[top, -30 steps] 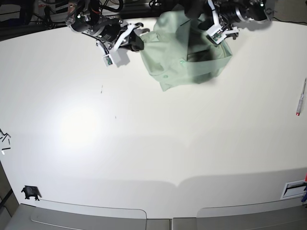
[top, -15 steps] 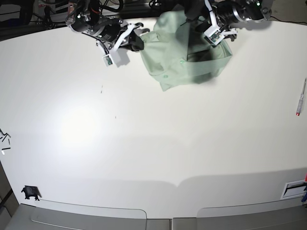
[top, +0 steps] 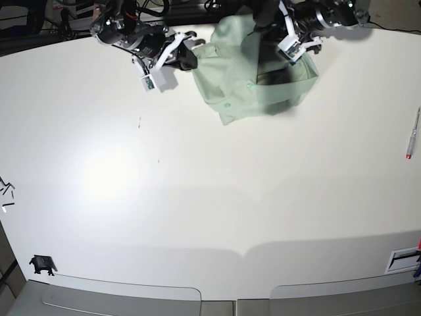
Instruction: Fold the T-shirt properly
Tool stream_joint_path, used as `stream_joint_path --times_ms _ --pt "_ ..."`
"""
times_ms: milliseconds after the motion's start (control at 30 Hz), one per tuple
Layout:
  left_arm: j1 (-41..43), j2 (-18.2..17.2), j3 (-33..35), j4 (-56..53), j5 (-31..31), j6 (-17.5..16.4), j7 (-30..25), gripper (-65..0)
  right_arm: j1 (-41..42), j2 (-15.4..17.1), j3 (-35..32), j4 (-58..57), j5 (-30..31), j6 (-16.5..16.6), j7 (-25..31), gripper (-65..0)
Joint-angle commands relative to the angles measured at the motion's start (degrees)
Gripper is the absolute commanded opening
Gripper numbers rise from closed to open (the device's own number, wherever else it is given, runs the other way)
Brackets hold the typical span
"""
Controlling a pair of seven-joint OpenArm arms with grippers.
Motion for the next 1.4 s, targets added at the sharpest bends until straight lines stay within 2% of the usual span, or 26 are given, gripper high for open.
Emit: stream_joint_path --times_ms 0,67,133,167,400,667,733,800,1067,1233,1367 --pt "0.2 -0.2 -0.1 0.3 -1.2 -0.2 -1.1 -51.3 0.1 0.1 0.0 0.9 1.5 0.4 1.1 -65.0" --pt "0.2 -0.2 -0.1 0.1 -1.4 -0.2 -1.0 -53.4 0.1 0.1 0.0 0.9 1.5 0.4 1.1 -65.0" --pt "0.1 -0.2 -0.1 0.2 -2.4 -0.2 -0.8 -62.5 0.1 0.1 0.0 0.9 1.5 0.4 1.0 -65.0" --pt "0.2 -0.2 -0.1 0.2 -2.8 -0.2 -0.8 -65.0 0.1 0.1 0.0 0.9 1.5 0.4 1.0 -65.0" --pt "0.2 -0.4 -0.3 1.4 -2.7 -0.2 2.8 -65.0 0.1 0.1 0.0 2.1 1.5 0.4 -0.9 -65.0" --pt "0.3 -3.7 -0.3 8.6 -2.7 -0.2 6.2 -65.0 0.1 0.2 0.1 7.9 1.4 0.4 -3.3 -65.0" --pt "0.3 -3.9 -0.3 9.6 -2.7 1.2 7.0 -65.0 0.1 0.1 0.6 8.2 1.4 0.3 -3.3 -65.0" --pt "0.3 -4.2 -0.3 10.0 -2.7 2.6 7.2 -65.0 0.1 0.2 1.9 8.2 1.4 0.3 -3.5 -65.0" --pt "0.3 -4.2 -0.3 9.9 -2.7 2.6 8.0 -65.0 0.1 0.1 12.5 8.1 1.6 0.3 -1.5 -65.0" --pt "0.4 -4.2 -0.3 10.0 -3.0 2.6 8.4 -65.0 0.1 0.1 15.4 8.1 4.5 0.3 -1.2 -65.0" --pt "0.4 -4.2 -0.3 10.0 -9.9 2.4 11.8 -65.0 0.1 0.1 15.4 8.1 4.5 0.4 -0.6 -65.0"
